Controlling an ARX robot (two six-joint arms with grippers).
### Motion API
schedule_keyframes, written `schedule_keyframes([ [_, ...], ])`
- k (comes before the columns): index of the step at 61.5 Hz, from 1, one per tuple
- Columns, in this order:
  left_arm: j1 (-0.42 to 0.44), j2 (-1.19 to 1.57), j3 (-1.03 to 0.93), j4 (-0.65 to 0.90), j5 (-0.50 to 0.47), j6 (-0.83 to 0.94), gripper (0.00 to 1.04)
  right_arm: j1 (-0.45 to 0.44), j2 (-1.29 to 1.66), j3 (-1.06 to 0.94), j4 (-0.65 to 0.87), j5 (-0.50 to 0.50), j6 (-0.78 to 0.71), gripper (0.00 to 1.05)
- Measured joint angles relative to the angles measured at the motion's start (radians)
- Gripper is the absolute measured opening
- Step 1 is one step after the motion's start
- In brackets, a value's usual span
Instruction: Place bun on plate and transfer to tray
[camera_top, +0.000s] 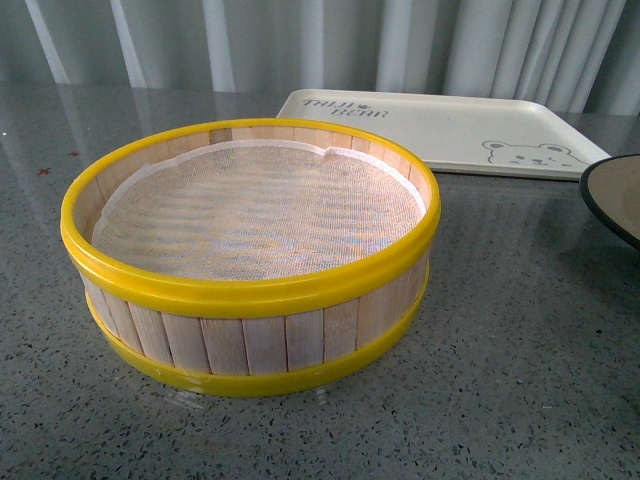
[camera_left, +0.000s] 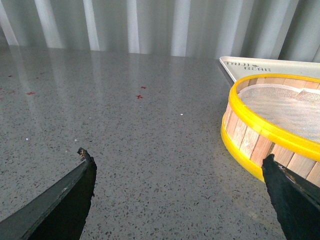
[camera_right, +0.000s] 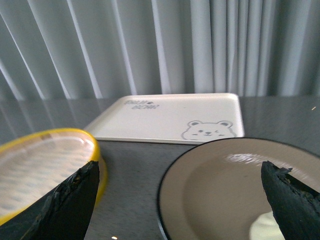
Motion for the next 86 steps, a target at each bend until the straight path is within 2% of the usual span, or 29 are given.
schedule_keyframes([
  [8,0.0,0.0,0.0,0.0,0.0,0.0,0.98,-0.095,0.031,0.046,-0.024,-0.108,0.356,0.96],
  [14,0.0,0.0,0.0,0.0,0.0,0.0,0.98,-0.146,-0.003,0.056,-0.102,-0.158,0.641,0.96],
  [17,0.0,0.0,0.0,0.0,0.0,0.0,0.98,-0.173,-0.041,0.056,-0.139,-0.196,0.742,0.96],
  [26,0.0,0.0,0.0,0.0,0.0,0.0,0.98,-0.266,-0.166,0.055,-0.245,-0.284,0.919,0.96],
  [38,0.0,0.0,0.0,0.0,0.0,0.0,0.98,-0.279,-0.231,0.016,-0.309,-0.218,1.065,0.96],
  [43,0.0,0.0,0.0,0.0,0.0,0.0,0.98,-0.262,-0.251,-0.016,-0.377,-0.162,1.135,0.96],
  [53,0.0,0.0,0.0,0.0,0.0,0.0,0.98,-0.209,-0.257,-0.032,-0.457,-0.127,1.19,0.96],
  [62,0.0,0.0,0.0,0.0,0.0,0.0,0.98,-0.201,-0.257,-0.033,-0.476,-0.144,1.207,0.96],
  [78,0.0,0.0,0.0,0.0,0.0,0.0,0.98,-0.27,-0.26,-0.091,-0.495,-0.215,1.231,0.96],
  [86,0.0,0.0,0.0,0.0,0.0,0.0,0.98,-0.309,-0.227,-0.126,-0.426,-0.239,1.234,0.96],
])
